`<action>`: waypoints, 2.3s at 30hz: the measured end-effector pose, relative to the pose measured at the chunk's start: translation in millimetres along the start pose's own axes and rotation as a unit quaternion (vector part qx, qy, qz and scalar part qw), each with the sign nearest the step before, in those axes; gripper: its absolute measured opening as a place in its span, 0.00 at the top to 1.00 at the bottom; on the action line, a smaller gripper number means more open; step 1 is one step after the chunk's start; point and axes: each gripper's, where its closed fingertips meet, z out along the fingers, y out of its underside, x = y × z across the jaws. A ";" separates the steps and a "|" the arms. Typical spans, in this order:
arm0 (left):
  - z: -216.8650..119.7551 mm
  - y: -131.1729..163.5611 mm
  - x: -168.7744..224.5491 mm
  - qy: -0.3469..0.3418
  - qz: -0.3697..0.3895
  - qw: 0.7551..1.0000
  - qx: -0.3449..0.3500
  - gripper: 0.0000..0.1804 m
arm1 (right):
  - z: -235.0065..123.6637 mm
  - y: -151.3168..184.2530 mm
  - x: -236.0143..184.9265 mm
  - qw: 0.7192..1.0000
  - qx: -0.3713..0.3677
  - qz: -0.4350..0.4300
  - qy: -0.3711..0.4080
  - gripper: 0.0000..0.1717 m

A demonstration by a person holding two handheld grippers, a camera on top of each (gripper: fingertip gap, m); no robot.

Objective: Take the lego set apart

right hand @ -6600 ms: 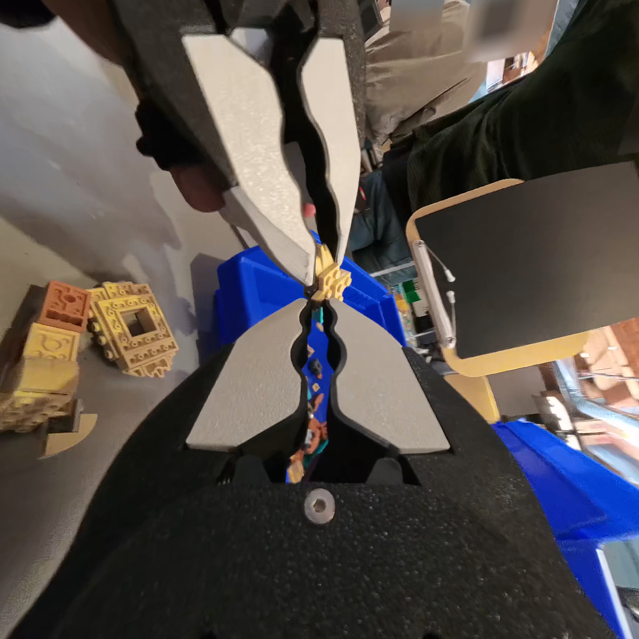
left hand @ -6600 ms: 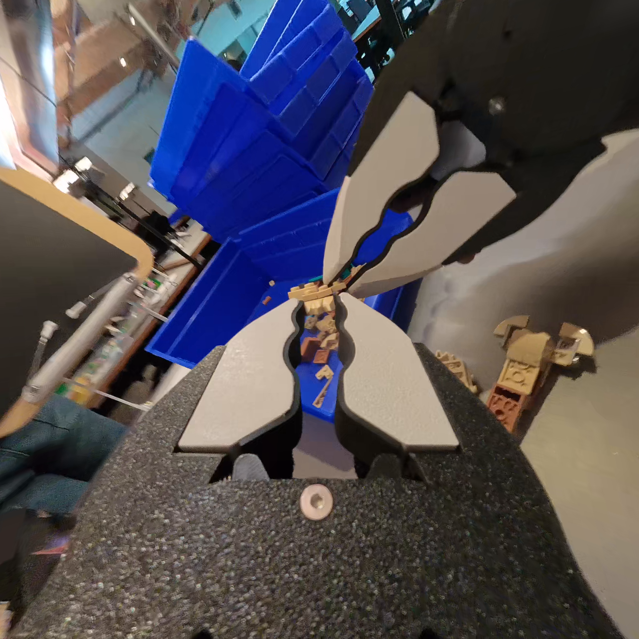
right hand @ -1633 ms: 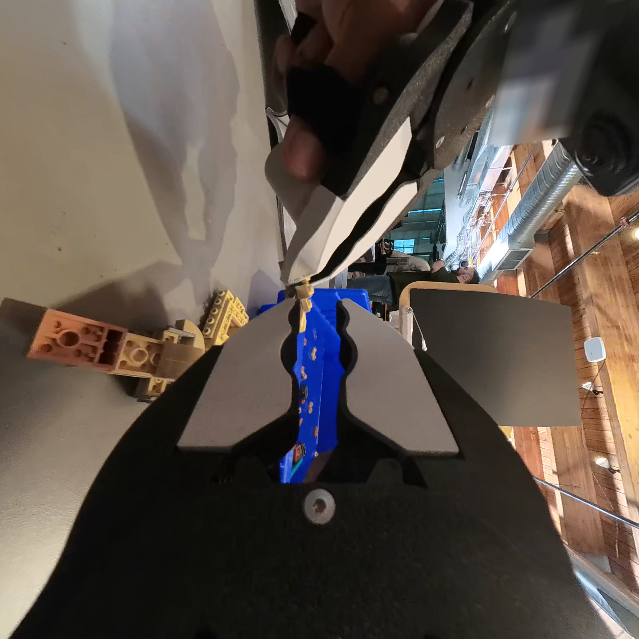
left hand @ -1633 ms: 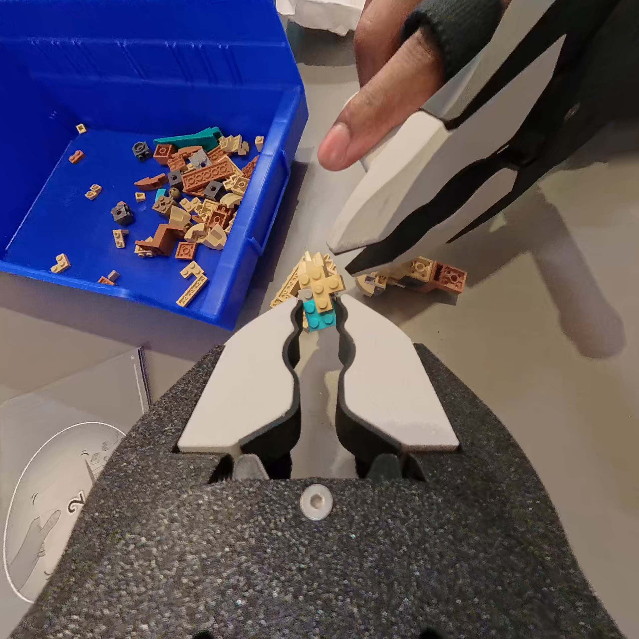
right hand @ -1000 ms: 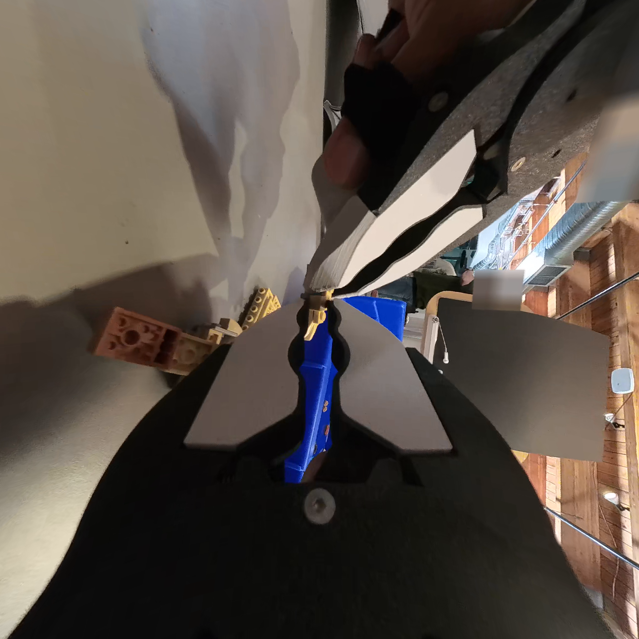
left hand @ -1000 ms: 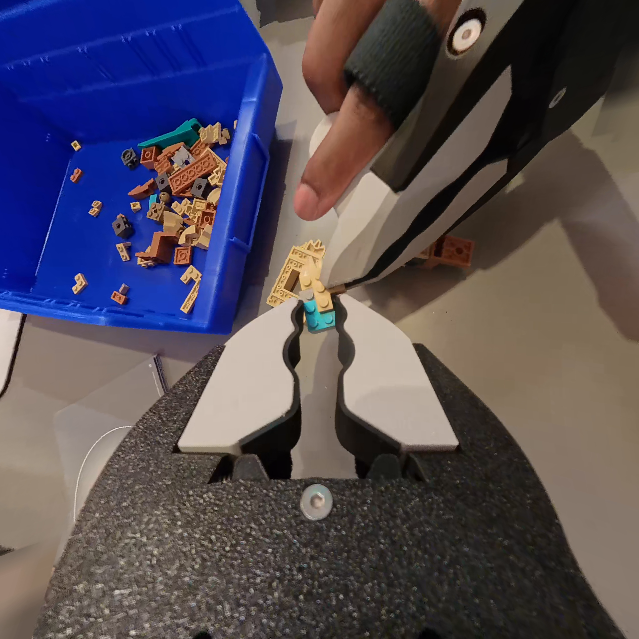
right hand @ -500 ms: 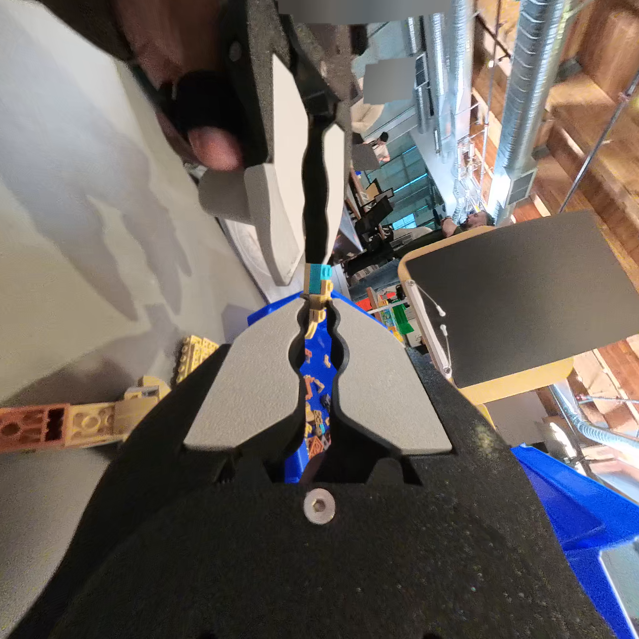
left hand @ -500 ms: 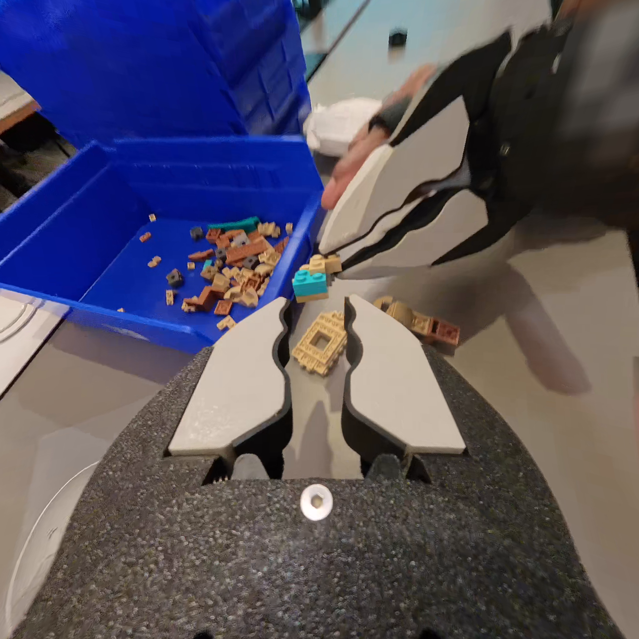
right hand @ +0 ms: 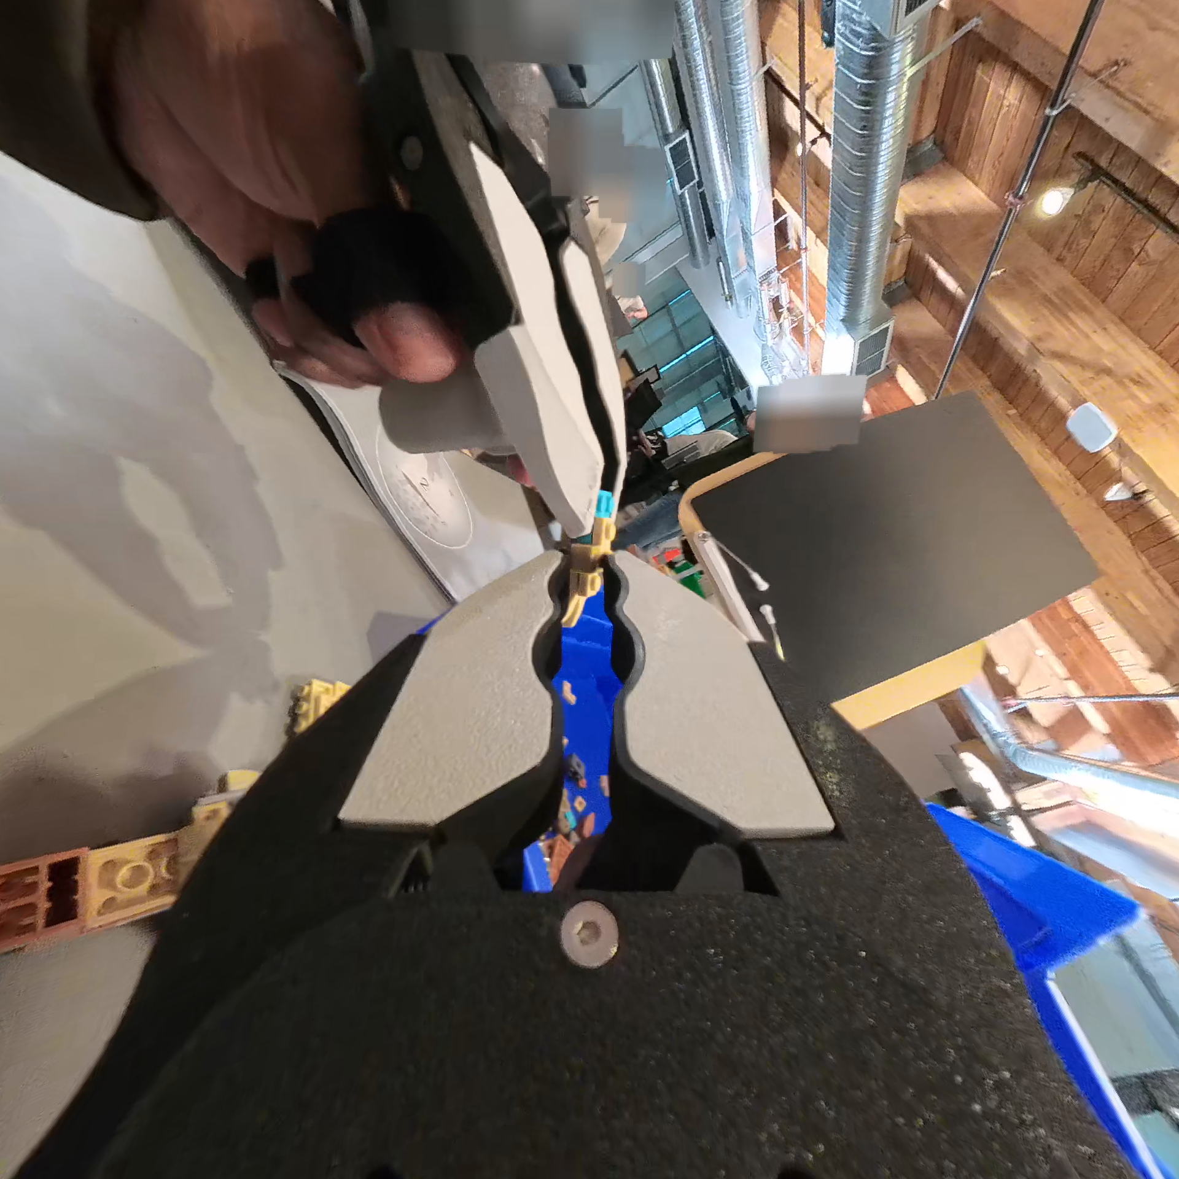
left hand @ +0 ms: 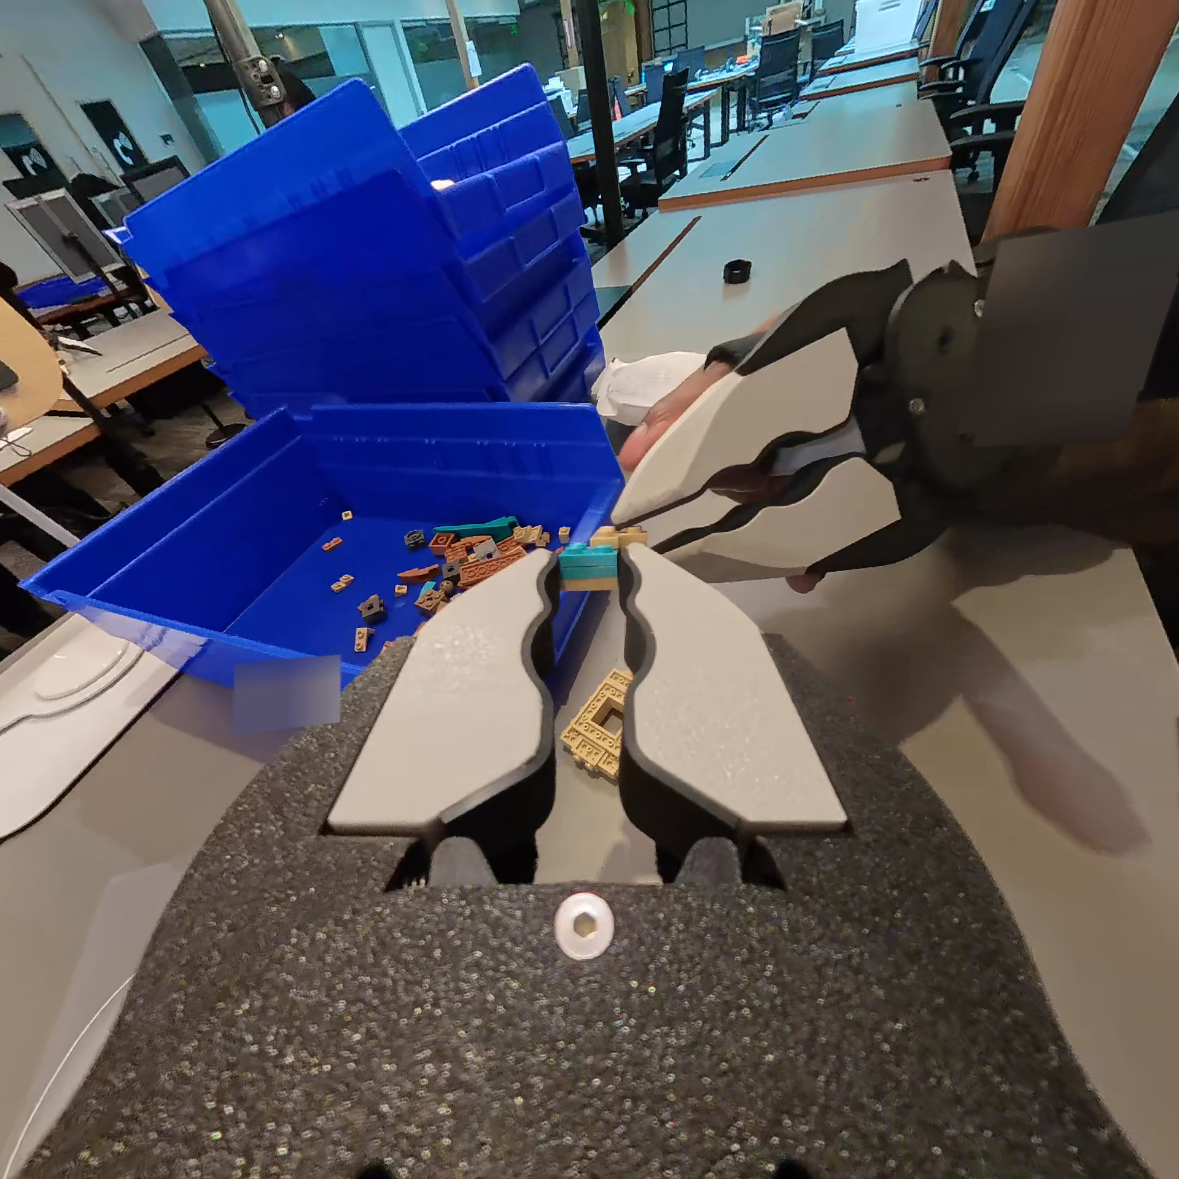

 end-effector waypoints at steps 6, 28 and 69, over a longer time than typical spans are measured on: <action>1.6 4.7 0.6 -0.008 0.019 1.000 -0.022 0.91 | 0.6 4.0 -4.2 0.995 -0.025 -0.091 0.011 0.94; 8.4 77.3 13.1 0.048 0.065 0.974 -0.213 0.91 | -21.3 4.7 17.3 0.989 0.057 0.106 -0.083 0.95; 1.1 -44.9 34.2 -0.004 0.095 0.985 0.142 0.95 | -28.7 -43.1 36.8 0.840 0.265 0.462 -0.107 0.95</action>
